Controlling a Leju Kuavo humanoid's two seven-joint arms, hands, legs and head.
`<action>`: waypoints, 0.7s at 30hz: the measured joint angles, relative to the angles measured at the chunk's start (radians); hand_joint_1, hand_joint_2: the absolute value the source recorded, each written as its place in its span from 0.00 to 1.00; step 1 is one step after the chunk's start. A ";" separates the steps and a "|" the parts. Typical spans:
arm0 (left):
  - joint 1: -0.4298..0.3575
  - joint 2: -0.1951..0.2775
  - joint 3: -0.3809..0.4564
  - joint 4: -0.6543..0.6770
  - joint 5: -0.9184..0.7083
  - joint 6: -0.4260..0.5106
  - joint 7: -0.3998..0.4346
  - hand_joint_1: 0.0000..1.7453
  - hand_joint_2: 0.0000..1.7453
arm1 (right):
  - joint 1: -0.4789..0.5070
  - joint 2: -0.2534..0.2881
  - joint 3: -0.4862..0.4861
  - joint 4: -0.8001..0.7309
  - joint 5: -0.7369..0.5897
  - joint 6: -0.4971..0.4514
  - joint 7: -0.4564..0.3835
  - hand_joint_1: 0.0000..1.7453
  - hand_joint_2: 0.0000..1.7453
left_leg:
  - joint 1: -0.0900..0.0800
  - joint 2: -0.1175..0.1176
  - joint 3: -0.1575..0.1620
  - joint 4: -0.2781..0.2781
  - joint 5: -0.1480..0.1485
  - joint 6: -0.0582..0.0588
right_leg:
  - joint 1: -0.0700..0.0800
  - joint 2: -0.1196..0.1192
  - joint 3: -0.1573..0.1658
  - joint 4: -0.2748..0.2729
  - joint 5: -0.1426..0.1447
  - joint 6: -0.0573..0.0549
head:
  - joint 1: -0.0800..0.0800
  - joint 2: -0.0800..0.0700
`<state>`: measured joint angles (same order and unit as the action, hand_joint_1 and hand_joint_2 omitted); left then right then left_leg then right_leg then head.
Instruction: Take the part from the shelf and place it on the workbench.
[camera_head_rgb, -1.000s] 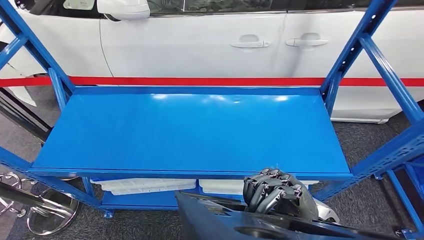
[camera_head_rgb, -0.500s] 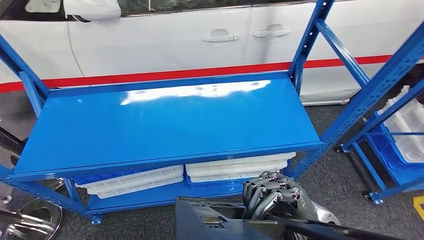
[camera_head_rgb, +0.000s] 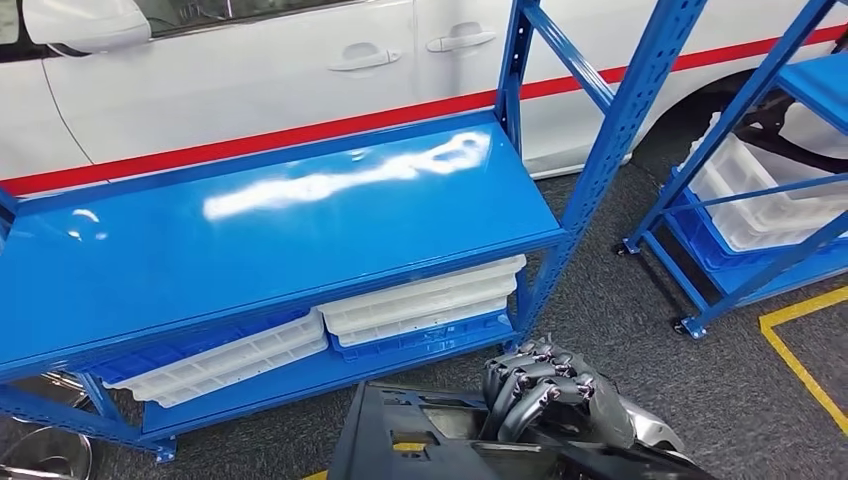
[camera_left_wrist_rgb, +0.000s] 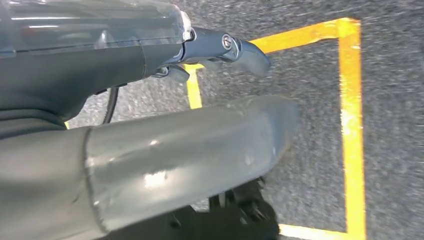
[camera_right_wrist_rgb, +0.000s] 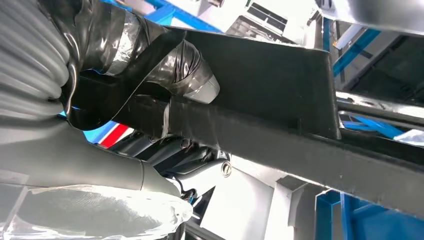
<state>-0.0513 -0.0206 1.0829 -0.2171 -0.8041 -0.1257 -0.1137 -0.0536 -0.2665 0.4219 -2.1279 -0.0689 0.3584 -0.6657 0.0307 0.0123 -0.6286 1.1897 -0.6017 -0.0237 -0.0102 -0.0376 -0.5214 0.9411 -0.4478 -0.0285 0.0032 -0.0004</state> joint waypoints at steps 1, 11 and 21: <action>0.001 0.000 0.000 0.000 -0.001 0.001 0.000 0.00 0.00 | 0.001 0.000 0.003 0.000 -0.003 0.000 0.000 1.00 1.00 | -0.001 -0.004 -0.006 0.042 -0.010 -0.001 | 0.002 0.004 -0.013 0.006 0.006 0.000 | 0.000 0.000; -0.001 -0.003 0.002 0.001 -0.005 0.003 0.003 0.00 0.00 | 0.013 -0.020 0.030 0.007 -0.039 0.036 0.016 1.00 1.00 | -0.007 -0.010 0.163 -0.230 0.097 0.026 | 0.003 0.025 -0.087 0.055 0.033 0.046 | 0.000 0.000; -0.003 -0.010 0.002 0.002 -0.012 0.002 0.006 0.00 0.00 | 0.011 -0.033 0.041 0.021 -0.042 0.042 0.019 1.00 1.00 | -0.032 -0.001 0.058 -0.198 0.160 0.064 | 0.011 0.031 0.001 0.144 -0.073 0.020 | 0.000 0.000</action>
<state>-0.0543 -0.0307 1.0849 -0.2152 -0.8164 -0.1237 -0.1081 -0.0431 -0.2995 0.4625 -2.1073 -0.1112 0.4005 -0.6462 -0.0014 0.0110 -0.5710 0.9919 -0.4419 0.0408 0.0011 -0.0063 -0.5201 1.0850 -0.5205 -0.0090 0.0035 -0.0004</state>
